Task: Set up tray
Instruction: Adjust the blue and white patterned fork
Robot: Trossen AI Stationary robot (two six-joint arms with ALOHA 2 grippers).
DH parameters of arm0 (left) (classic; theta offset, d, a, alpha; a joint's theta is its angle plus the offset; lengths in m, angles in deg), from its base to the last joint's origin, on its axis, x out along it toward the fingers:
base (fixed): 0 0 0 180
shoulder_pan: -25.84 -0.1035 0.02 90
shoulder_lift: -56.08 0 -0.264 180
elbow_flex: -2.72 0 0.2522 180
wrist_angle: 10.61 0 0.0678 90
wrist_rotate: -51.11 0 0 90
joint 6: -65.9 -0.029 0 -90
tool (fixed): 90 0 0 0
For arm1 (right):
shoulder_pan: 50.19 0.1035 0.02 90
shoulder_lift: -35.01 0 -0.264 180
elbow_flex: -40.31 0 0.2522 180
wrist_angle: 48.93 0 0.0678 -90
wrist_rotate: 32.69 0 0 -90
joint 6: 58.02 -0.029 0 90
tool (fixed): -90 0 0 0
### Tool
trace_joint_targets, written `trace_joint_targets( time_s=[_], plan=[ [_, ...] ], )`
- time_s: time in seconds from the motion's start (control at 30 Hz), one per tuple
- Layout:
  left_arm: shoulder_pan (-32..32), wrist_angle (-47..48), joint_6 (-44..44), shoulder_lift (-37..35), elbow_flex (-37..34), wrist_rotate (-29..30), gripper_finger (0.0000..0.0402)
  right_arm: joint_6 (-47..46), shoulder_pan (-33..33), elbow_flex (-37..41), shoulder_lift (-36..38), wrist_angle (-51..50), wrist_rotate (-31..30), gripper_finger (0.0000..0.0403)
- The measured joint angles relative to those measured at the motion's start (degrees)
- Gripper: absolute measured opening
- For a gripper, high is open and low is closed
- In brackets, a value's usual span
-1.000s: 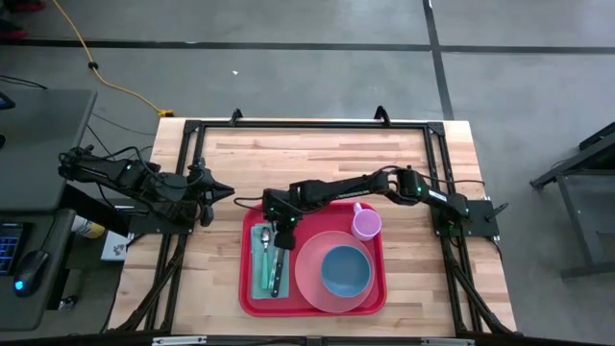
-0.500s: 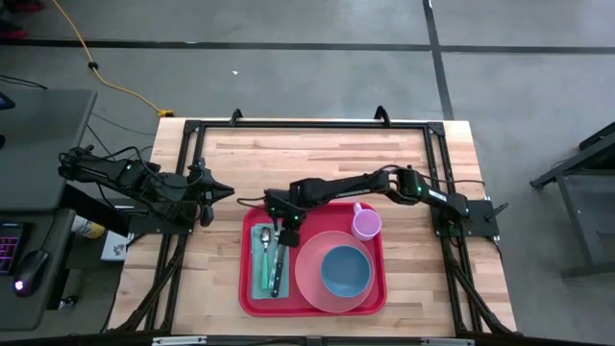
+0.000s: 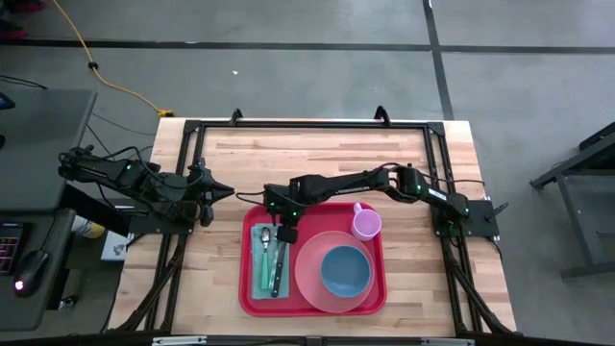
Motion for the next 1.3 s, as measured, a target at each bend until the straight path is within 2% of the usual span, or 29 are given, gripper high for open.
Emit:
trace_joint_targets(
  time_s=[0.2, 0.67, 0.87, 1.3],
  plan=[
    [-0.02, 0.00, 0.00, 0.01, 0.00, 0.00, 0.0060, 0.07, 0.38, 0.00, 0.00, 0.40, -0.39, 0.0000],
    [-0.02, -0.06, 0.03, -0.03, 0.00, 0.07, 0.0060, -0.88, 0.40, 0.07, 0.00, 5.77, 3.39, 0.0000],
    [-0.01, 0.01, 0.02, 0.05, 0.00, -0.15, 0.0060, -2.51, 0.04, 0.07, 0.02, -0.15, -0.20, 0.0000],
    [-0.02, 0.24, 0.01, 0.02, 0.00, -0.11, 0.0060, -2.93, -0.01, 0.07, 0.02, -1.39, 0.62, 0.0000]
  ],
)
